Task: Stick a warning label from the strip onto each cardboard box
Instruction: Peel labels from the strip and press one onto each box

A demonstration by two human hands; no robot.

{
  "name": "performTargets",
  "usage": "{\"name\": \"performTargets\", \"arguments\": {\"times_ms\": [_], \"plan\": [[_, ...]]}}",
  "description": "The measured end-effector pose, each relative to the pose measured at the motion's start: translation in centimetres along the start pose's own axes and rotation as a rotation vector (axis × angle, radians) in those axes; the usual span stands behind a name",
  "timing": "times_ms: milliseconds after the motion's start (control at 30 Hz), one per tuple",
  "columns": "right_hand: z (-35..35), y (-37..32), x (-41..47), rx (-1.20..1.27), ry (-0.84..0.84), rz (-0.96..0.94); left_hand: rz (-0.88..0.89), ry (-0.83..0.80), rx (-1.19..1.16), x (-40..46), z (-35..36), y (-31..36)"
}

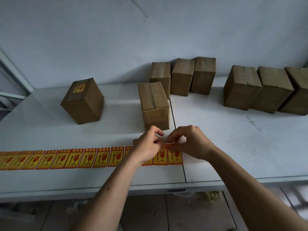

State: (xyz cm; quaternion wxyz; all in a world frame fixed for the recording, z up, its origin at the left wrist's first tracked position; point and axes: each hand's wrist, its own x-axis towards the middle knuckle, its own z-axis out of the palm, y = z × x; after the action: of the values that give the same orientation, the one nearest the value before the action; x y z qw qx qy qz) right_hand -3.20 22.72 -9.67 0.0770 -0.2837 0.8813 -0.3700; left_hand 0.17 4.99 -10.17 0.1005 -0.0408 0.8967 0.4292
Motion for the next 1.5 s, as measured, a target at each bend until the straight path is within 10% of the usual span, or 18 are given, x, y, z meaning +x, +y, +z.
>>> {"name": "performTargets", "arguments": {"times_ms": [800, 1133, 1500], "plan": [[0.1, -0.2, -0.1, -0.239, 0.076, -0.302, -0.080, 0.075, -0.119, 0.7, 0.2, -0.2], [-5.8, -3.6, 3.5, 0.270, 0.258, -0.096, -0.042, 0.399, 0.269, 0.7, -0.9, -0.2], [-7.9, -4.9, 15.3, 0.087, 0.004, -0.069, 0.053, 0.523, -0.040, 3.5, -3.9, 1.4]]}}
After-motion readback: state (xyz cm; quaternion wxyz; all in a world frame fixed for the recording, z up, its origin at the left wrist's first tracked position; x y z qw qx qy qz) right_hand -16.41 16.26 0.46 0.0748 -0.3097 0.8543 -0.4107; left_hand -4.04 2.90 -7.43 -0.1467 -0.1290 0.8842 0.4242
